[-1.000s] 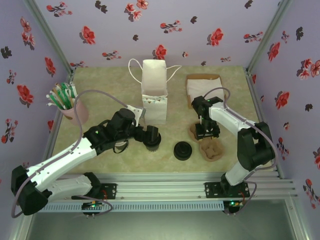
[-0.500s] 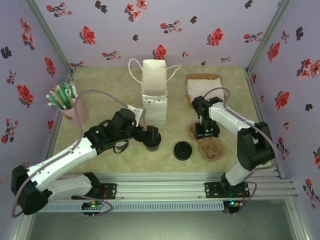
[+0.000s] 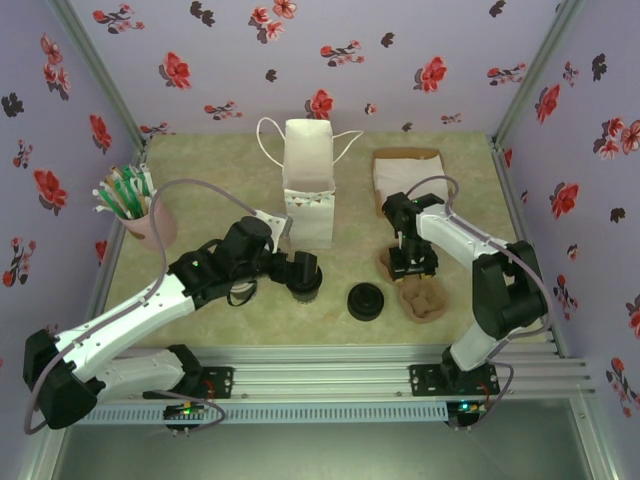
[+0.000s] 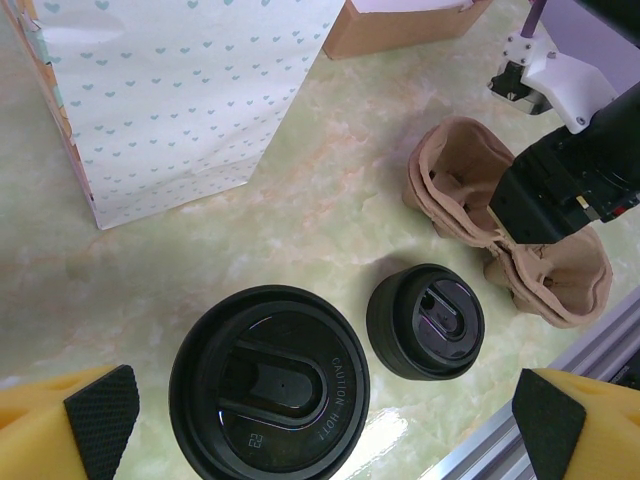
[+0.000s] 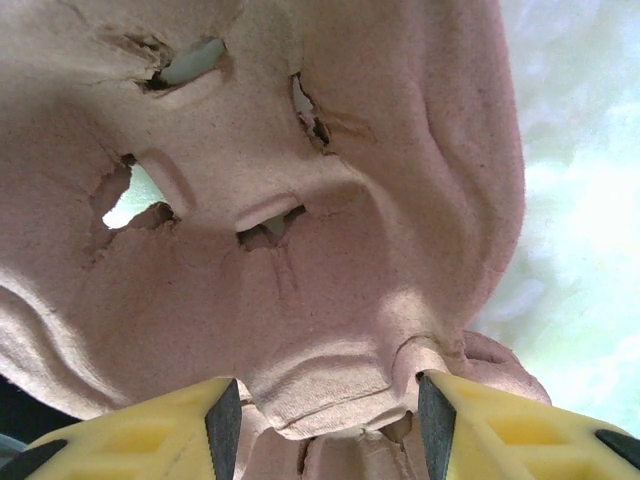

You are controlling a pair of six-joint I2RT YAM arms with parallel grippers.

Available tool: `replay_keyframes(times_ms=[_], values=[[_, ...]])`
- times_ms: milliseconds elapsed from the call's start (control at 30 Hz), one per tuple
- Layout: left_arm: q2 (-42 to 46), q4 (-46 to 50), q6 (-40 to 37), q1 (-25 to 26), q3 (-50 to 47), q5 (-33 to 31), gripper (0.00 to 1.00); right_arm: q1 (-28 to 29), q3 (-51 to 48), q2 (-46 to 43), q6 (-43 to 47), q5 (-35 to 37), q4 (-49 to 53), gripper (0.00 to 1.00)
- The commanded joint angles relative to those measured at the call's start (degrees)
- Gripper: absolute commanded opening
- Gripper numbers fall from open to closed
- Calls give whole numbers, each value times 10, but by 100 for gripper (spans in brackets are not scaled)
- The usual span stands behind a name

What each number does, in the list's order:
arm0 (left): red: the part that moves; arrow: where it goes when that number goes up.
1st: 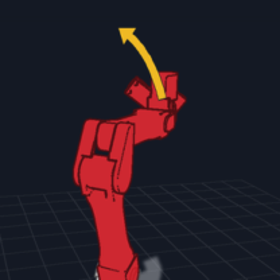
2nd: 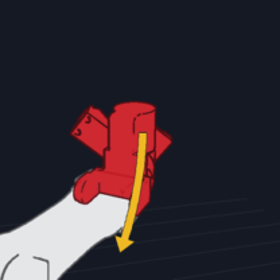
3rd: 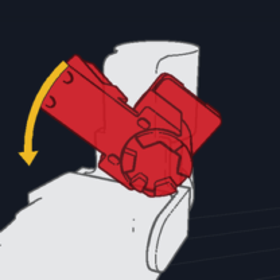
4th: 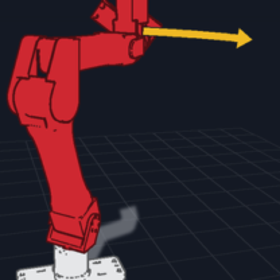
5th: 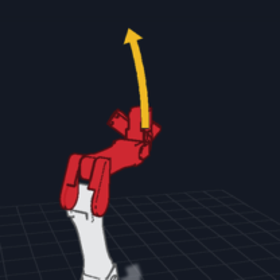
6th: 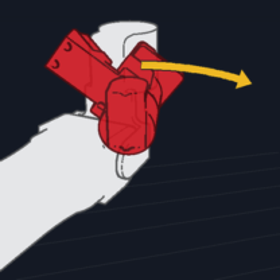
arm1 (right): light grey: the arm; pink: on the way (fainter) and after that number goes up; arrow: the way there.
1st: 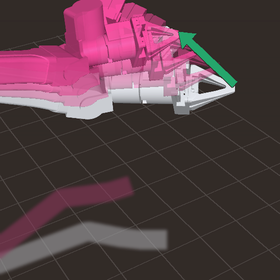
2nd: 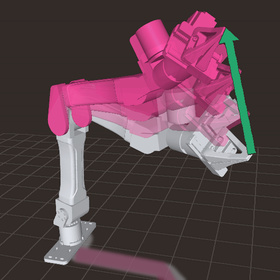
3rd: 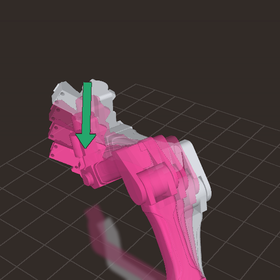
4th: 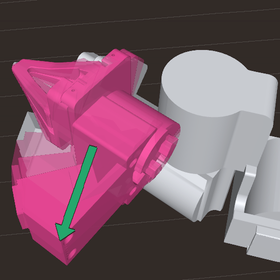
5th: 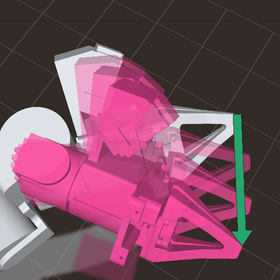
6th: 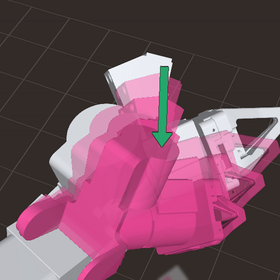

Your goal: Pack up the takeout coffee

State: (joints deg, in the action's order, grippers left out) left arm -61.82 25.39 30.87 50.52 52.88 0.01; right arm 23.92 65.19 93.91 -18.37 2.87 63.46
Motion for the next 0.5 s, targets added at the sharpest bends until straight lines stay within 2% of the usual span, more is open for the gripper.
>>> replay_keyframes(times_ms=[0, 267, 467], values=[[-6, 3, -14, 4, 20, -7, 99, 0, -5, 12, 7, -8, 2, 52], [-7, 2, -13, 4, 20, -7, 99, 0, -7, 14, 6, -6, 0, 47], [-8, 2, -12, 4, 19, -8, 99, -1, -10, 9, 3, -3, -5, 37]])
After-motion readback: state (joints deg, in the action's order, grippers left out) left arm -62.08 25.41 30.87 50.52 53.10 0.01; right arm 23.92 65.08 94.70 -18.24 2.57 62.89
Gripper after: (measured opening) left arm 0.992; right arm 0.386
